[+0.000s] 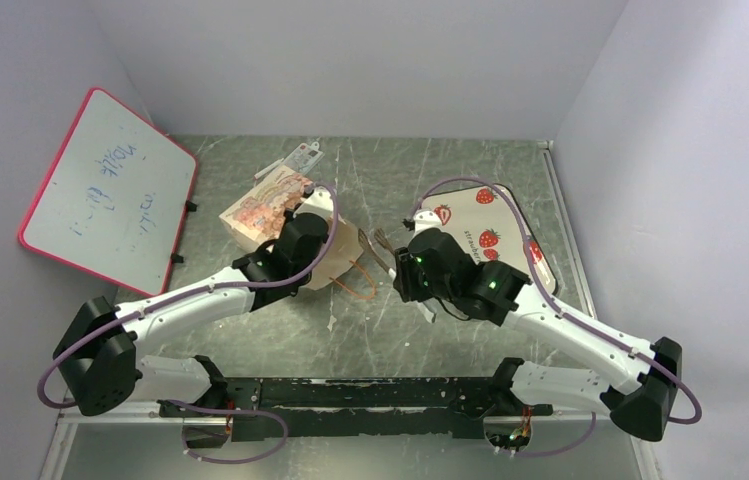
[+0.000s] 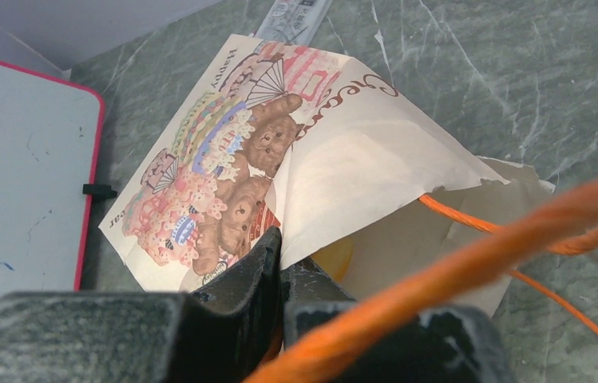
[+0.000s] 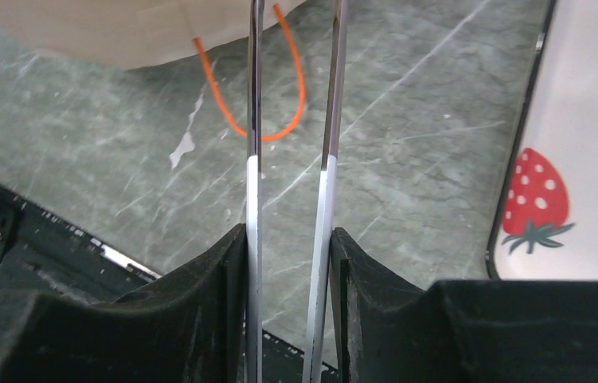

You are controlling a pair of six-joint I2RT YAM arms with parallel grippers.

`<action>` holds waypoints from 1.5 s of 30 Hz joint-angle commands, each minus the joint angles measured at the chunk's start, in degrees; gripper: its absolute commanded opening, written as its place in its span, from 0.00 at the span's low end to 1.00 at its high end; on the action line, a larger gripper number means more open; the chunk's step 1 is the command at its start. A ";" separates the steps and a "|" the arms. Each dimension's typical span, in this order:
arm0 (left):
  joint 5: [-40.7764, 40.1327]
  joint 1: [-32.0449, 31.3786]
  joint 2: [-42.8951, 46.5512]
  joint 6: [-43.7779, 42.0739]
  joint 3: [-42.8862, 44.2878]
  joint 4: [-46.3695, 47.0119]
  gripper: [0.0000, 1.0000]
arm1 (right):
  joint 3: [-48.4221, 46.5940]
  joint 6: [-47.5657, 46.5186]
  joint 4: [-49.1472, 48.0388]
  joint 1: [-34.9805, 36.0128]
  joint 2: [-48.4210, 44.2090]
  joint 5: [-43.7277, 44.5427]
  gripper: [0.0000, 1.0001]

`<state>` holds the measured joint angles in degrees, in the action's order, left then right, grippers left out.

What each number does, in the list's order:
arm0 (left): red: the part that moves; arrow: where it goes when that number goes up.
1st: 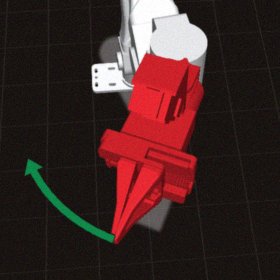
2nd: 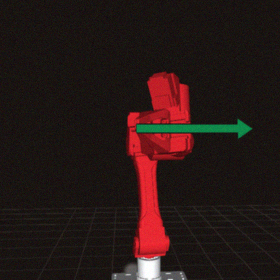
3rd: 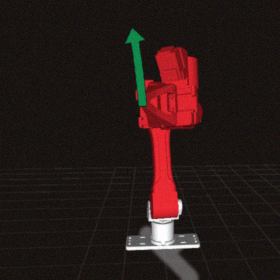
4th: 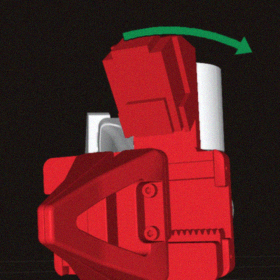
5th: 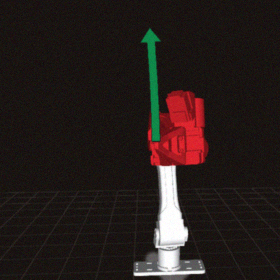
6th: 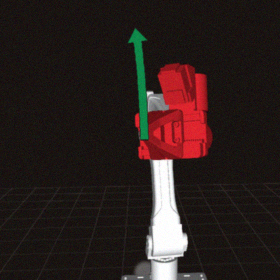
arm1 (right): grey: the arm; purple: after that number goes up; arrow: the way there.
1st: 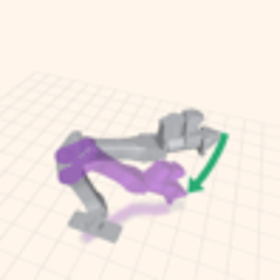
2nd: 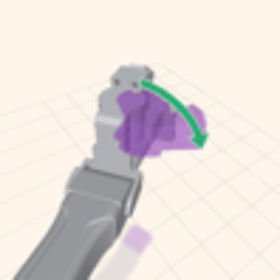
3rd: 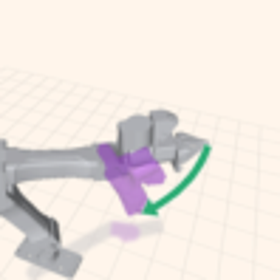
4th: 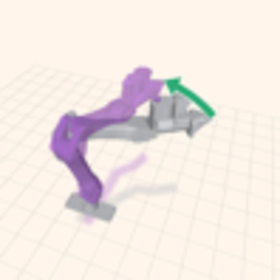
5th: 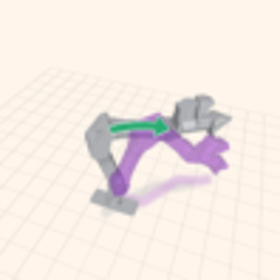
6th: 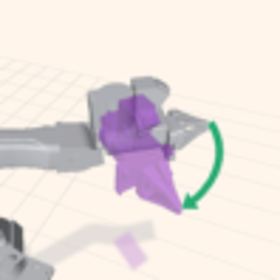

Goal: Take the fake bread out of the paper bag
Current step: Take out the fake bread from the paper bag.

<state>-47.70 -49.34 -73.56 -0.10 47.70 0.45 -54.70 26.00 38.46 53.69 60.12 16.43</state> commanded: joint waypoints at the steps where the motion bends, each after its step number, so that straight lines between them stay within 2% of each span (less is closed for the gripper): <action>1: 1.08 -0.05 0.02 1.31 2.32 -2.45 0.07 | -1.96 -0.78 -1.85 -0.16 -0.42 -8.04 0.37; 9: 2.05 -0.01 -0.98 0.89 5.36 -2.80 0.07 | -1.96 0.53 -3.22 -0.16 0.28 -15.44 0.38; 18: 6.90 0.82 1.67 0.86 3.64 -2.03 0.07 | -1.51 2.66 -12.01 -0.60 6.53 -19.70 0.42; 29: 10.77 2.44 2.80 0.45 3.58 -1.42 0.07 | 2.84 9.03 -26.64 -11.35 12.24 -35.59 0.48; 37: 11.51 2.52 0.88 -0.09 4.61 -0.36 0.07 | 2.91 10.80 -29.01 -13.01 16.06 -41.30 0.54; 41: 11.81 2.58 0.19 -0.60 4.94 0.54 0.07 | 3.35 12.31 -29.40 -13.85 16.47 -42.48 0.60; 45: 12.14 2.55 0.29 -0.22 4.87 0.99 0.07 | 3.21 12.50 -28.34 -14.70 17.64 -42.62 0.62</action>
<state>-37.12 -47.07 -73.17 -0.43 50.94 -1.76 -51.64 37.30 12.19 40.03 76.93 -23.94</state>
